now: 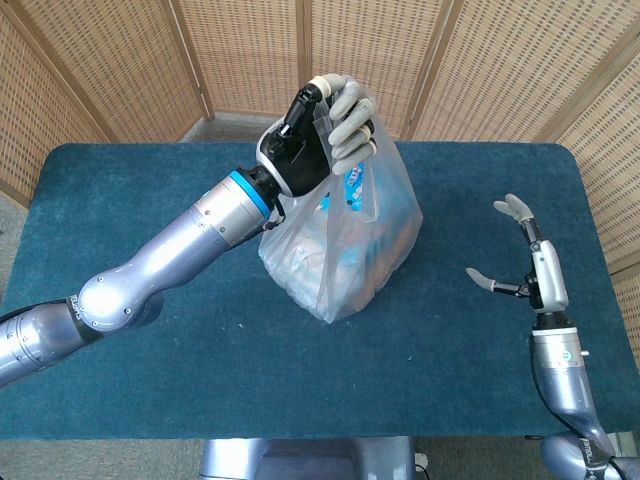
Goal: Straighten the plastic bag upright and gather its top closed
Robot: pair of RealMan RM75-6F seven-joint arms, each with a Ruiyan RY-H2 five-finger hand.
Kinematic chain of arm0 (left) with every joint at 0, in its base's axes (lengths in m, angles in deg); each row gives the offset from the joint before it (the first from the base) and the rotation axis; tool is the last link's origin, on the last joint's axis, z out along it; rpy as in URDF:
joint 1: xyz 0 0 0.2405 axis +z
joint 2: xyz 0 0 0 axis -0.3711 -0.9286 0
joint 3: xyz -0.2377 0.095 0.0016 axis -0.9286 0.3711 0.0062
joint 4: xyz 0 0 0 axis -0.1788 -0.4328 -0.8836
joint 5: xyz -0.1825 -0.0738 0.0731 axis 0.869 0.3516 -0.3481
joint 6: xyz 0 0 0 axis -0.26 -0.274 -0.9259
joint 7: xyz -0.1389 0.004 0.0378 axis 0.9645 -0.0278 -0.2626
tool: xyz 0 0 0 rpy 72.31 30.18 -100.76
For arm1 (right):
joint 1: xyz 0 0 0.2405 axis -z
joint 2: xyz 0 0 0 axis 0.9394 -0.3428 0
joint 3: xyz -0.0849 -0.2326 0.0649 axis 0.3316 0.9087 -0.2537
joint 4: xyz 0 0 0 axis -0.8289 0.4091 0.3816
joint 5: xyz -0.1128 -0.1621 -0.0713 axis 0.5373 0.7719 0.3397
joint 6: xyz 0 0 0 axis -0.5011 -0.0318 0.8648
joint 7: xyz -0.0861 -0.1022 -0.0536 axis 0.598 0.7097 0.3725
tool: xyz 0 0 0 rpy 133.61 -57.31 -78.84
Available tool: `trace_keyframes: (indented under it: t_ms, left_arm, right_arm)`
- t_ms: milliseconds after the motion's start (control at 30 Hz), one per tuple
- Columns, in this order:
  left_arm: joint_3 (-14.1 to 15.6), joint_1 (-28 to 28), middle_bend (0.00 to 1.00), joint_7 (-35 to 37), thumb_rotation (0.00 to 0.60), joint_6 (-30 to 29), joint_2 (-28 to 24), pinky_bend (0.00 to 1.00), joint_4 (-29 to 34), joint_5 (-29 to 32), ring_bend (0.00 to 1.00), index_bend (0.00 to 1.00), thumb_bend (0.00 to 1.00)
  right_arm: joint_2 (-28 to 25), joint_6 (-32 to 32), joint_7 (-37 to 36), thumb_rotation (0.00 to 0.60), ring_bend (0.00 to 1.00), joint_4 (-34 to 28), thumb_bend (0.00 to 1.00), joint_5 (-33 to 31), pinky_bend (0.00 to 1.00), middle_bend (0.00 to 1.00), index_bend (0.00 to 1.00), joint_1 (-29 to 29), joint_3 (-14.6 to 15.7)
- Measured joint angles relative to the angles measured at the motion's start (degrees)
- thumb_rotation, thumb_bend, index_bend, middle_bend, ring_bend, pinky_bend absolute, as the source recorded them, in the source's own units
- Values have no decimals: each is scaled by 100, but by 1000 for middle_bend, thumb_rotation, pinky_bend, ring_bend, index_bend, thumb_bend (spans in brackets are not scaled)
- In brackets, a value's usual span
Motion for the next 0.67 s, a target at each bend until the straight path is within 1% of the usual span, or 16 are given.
trace_keyframes:
  t_ms: [133, 333, 467, 667]
  left_arm:
    - [3, 30, 844, 53, 320, -30, -73, 879, 83, 0, 863, 820, 696]
    - [10, 112, 844, 131, 320, -45, -156, 879, 206, -8, 863, 819, 696]
    - [-19, 172, 844, 171, 321, -46, -227, 879, 295, -36, 863, 820, 694]
    - [-54, 246, 844, 234, 319, -89, -312, 879, 399, -59, 863, 820, 693]
  right_arm:
    - [-60, -11, 519, 600, 110, 189, 53, 100, 83, 171, 95, 47, 179]
    - [-148, -38, 1594, 600, 108, 442, 52, 267, 83, 171, 97, 144, 539]
    - [-158, 63, 2333, 600, 106, 587, 53, 400, 82, 171, 97, 271, 791]
    - [-182, 298, 2983, 600, 101, 600, 53, 607, 82, 171, 97, 516, 1118]
